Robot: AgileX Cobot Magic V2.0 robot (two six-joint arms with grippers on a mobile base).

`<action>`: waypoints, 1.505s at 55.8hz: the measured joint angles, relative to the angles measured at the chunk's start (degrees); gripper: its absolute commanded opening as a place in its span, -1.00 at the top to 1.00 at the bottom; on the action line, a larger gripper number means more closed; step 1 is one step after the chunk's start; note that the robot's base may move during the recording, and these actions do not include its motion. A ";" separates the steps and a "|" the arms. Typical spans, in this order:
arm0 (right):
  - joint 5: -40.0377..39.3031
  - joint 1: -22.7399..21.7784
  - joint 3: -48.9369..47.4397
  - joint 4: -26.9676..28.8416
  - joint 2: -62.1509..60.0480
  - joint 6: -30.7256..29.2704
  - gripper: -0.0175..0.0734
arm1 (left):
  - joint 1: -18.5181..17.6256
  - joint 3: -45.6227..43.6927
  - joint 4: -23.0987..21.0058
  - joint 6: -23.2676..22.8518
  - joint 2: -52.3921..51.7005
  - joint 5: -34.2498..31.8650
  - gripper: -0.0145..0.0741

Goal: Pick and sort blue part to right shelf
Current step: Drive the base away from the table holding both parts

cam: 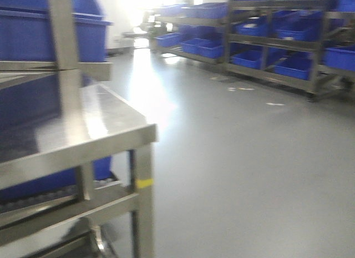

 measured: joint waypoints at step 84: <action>0.00 -0.09 0.00 0.00 0.00 0.00 0.00 | 0.00 0.00 -0.08 0.00 0.00 0.00 -0.04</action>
